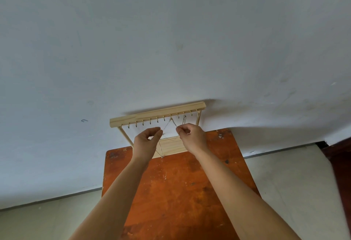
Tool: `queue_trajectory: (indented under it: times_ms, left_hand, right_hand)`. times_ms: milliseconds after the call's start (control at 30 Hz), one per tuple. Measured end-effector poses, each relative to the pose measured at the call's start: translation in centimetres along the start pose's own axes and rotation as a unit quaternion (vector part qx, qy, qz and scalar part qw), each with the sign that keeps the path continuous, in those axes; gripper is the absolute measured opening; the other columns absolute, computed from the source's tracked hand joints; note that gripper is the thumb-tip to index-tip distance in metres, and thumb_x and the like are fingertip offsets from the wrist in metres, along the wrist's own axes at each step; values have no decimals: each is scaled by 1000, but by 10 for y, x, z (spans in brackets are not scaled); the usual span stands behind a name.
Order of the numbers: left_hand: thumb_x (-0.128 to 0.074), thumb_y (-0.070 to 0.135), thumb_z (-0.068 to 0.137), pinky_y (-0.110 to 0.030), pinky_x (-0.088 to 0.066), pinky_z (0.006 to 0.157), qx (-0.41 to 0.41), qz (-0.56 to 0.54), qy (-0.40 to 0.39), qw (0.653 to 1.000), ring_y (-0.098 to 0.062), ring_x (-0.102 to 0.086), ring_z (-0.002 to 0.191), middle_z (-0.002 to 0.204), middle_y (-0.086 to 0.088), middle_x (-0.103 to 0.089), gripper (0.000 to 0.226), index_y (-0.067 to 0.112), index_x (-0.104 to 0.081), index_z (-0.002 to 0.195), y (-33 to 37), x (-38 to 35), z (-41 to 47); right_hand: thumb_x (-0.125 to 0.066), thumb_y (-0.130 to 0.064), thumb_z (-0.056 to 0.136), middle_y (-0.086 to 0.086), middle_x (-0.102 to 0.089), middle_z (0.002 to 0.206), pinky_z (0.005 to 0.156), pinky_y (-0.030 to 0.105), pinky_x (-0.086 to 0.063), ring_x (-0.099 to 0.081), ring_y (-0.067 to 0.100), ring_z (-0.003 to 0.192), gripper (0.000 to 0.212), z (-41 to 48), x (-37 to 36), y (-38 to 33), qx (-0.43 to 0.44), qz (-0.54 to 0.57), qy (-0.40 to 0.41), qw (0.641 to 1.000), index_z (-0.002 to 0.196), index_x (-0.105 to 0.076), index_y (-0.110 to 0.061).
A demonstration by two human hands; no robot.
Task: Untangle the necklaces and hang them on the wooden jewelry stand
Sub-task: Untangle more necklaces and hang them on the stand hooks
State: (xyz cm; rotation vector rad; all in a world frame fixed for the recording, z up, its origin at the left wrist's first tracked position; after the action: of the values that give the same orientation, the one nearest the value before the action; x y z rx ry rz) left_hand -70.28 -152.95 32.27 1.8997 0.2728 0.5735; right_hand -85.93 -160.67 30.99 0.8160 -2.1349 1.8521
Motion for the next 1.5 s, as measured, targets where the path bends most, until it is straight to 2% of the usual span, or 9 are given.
queue_trajectory:
  times_ms: [133, 233, 333, 467, 600, 833, 1000, 1267, 1500]
  left_hand:
    - [-59, 29, 97, -20, -42, 89, -14, 46, 13, 999, -14, -59, 112, 116, 4, -69, 41, 15, -56, 135, -3, 16, -8]
    - [-52, 19, 101, -9, -41, 62, -27, 71, -22, 997, 2, -59, 75, 100, 11, -75, 26, 14, -63, 124, 0, 28, -15]
    - [-50, 17, 102, -22, -43, 62, -34, 64, -73, 995, -9, -54, 71, 94, 10, -77, 21, 21, -64, 117, 9, 41, -25]
    - [-47, 14, 102, -31, -34, 66, -60, 24, -156, 986, -2, -53, 67, 99, -3, -76, 22, 17, -61, 118, 28, 53, -41]
    - [-47, 18, 103, -39, -36, 73, -87, 18, -206, 975, -17, -55, 81, 107, -2, -75, 25, 21, -60, 124, 41, 59, -55]
    - [-63, 33, 90, -38, -47, 93, -80, -3, -188, 979, -14, -67, 107, 107, 4, -76, 29, 18, -68, 114, 43, 66, -64]
    - [-67, 18, 91, -19, -49, 85, -85, 7, -85, 993, -3, -71, 92, 89, 4, -78, 12, 13, -73, 101, 34, 71, -57]
    - [-79, 19, 81, -18, -48, 77, -43, -14, -12, 999, -5, -71, 84, 83, 5, -77, 13, 16, -78, 93, 23, 68, -47]
    - [-76, 18, 84, -25, -51, 88, -45, -11, 34, 998, -5, -66, 96, 93, 7, -76, 9, 19, -79, 92, 23, 60, -41]
  right_hand:
    - [-60, -29, 98, -4, -70, 114, 89, 24, -48, -61, 9, 101, 25, -8, 8, 3, -2, 13, -3, 1000, 117, -71, -16]
    - [-59, -29, 99, -5, -68, 114, 96, 30, -51, -63, 12, 105, 25, -17, 9, 14, -23, 45, -11, 999, 119, -68, -17]
    - [-57, -36, 99, -6, -68, 115, 100, 40, -53, -64, 14, 107, 25, -33, 0, 26, -44, 81, -36, 995, 118, -67, -22]
    - [-54, -18, 99, -7, -55, 135, 94, 20, -45, -52, 9, 120, 38, -56, -21, 21, -12, 47, -84, 995, 136, -54, -27]
    - [-58, -21, 90, -10, -30, 156, 112, 39, -31, -29, 11, 141, 70, -80, -49, -3, 0, 51, -219, 974, 152, -29, -36]
    - [-41, -33, 106, -4, -69, 111, 100, 32, -50, -64, 5, 105, 29, -96, -46, 12, -28, 138, -166, 976, 111, -65, -17]
    - [-44, -24, 106, -3, -54, 63, 88, 30, -53, -67, 17, 70, 28, -94, -23, 33, -88, 293, -86, 948, 101, -67, -10]
    - [-47, -22, 104, 17, -70, 98, 93, 23, -46, -68, 19, 103, 40, -99, -8, 22, -70, 323, 0, 944, 68, -61, -14]
    - [-41, -20, 106, 14, -66, 73, 74, 40, -60, -72, 34, 77, 30, -103, -8, 16, -123, 433, -33, 892, 87, -55, -2]
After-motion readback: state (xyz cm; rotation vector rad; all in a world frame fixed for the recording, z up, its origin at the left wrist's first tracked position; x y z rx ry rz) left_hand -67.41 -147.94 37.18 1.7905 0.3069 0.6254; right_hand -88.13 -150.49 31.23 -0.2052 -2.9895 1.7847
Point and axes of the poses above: each hand's wrist, its own z-axis towards the middle knuckle, its own x-axis out of the back of the hand, y = z × x, the point moved 3 cm from there along z, towards the middle knuckle
